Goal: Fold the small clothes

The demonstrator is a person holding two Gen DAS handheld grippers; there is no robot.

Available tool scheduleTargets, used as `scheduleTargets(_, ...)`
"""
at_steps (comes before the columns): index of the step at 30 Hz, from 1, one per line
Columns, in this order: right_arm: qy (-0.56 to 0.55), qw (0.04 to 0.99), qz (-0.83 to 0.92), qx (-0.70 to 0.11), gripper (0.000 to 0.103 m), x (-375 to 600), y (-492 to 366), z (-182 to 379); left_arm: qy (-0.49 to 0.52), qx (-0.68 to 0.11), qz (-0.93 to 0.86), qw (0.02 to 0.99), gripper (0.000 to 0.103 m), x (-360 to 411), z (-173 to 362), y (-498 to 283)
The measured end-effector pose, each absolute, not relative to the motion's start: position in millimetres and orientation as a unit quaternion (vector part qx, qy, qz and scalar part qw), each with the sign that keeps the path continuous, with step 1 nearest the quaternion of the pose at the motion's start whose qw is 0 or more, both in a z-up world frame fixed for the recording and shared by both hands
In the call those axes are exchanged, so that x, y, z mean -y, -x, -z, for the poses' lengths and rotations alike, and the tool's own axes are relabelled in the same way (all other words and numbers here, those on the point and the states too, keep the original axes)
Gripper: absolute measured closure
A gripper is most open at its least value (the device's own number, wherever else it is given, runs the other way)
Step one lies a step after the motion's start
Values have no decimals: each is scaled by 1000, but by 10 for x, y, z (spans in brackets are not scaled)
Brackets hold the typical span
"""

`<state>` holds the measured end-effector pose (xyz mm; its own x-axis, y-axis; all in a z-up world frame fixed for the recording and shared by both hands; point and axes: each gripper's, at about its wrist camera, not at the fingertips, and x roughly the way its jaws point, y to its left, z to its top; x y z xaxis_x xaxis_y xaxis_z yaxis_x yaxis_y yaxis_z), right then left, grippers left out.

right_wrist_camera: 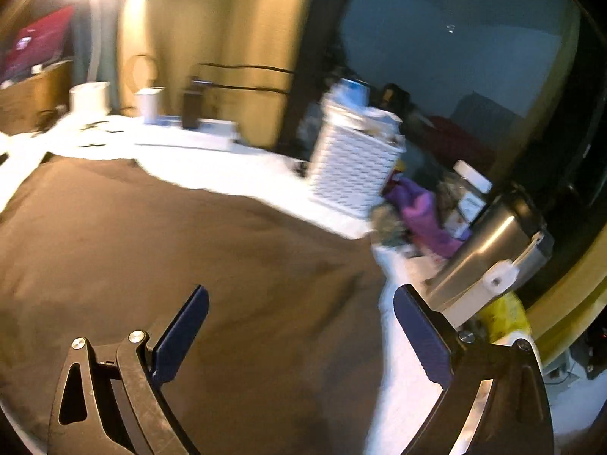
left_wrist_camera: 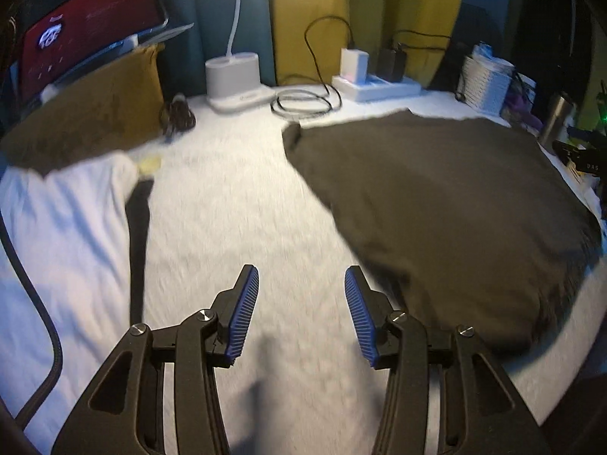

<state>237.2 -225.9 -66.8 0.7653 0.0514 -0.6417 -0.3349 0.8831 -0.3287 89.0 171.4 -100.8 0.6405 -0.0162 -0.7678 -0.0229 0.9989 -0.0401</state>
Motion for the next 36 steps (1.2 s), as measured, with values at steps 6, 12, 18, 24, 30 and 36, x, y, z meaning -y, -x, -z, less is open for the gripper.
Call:
scheduleTargets(6,211,899,-179,-339,4,1641,-1695,814,26,-436,26,899,55,-1562,1140,-551)
scheduleTargets(12,209,876,-254,-353,4,972,-1200,946,52,-424,42,903,55,-1514,1127,-388)
scheduleTargets(18,225,858,-306,-346,12,477,-883,994,72,-421,25,904,55,-1614,1159,-215)
scheduleTargets(24,269,817,-378,-341,39,-45,-563,1049,102,-417,15,903,48,-1728,1204,-46)
scheduleTargets(30,326,794,-398,-324,65,-430,-523,1182,113,-414,23,903,48,-1693,1200,-1)
scheduleTargets(36,310,786,-411,-342,98,-415,-738,1231,112,-414,49,902,48,-1545,1176,-73)
